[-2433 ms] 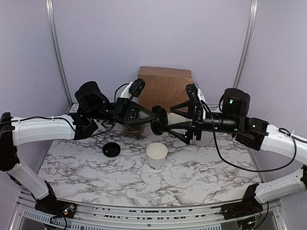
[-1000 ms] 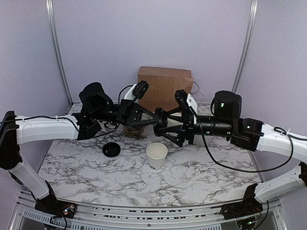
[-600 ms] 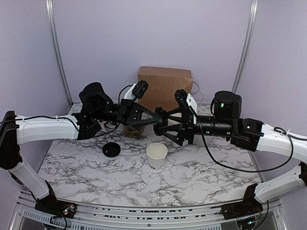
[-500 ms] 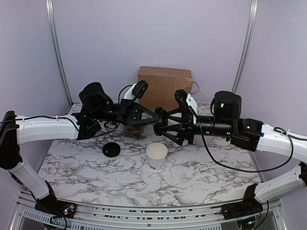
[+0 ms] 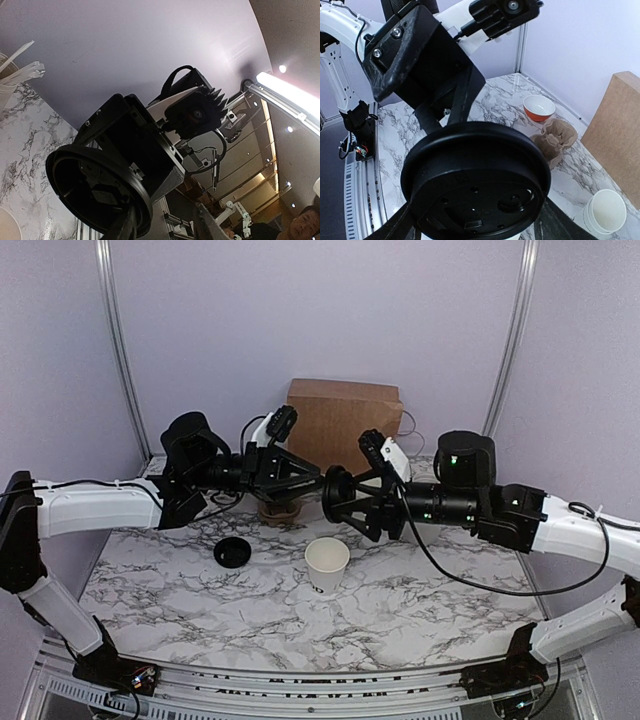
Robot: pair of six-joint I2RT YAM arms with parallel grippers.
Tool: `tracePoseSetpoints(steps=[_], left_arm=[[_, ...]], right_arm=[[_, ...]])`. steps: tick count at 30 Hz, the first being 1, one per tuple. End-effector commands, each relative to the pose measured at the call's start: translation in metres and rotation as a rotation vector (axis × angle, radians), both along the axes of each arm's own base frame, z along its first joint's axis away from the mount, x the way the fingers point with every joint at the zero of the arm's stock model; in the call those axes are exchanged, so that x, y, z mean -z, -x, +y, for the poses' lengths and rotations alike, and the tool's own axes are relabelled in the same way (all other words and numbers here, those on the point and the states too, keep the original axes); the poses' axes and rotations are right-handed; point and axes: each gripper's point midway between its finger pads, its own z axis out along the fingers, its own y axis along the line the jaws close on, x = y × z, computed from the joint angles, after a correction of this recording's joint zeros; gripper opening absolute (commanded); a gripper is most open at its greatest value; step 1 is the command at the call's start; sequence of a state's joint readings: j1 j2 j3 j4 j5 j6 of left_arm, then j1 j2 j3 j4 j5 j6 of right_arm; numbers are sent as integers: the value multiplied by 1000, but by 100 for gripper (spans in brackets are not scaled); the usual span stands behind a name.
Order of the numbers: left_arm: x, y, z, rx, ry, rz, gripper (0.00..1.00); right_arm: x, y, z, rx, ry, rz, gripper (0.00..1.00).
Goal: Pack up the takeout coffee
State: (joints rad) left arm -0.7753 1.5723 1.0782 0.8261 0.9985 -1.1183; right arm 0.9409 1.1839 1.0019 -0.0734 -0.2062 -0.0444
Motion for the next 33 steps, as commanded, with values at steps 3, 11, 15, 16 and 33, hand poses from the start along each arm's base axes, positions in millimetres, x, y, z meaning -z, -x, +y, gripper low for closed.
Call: tracePoseSetpoints(steps=[3,11,15,16,33], left_arm=[[14,-22,12,-84,-6,21,46],[47,-57,45,-241,-63,86,46],[77,-73,58,-346,-167,112,46],[85,-77,62,-384,-197,108,46],[160,-98,104,-682,-646,14,46]], right_arm=[[-1,-15,-5,70,55,40,70],[34,-28,-6,123,210,141,69],[52,-33,-5,142,290,198,69],[56,-35,-4,149,312,214,69],[110,-50,8,192,536,387,70]])
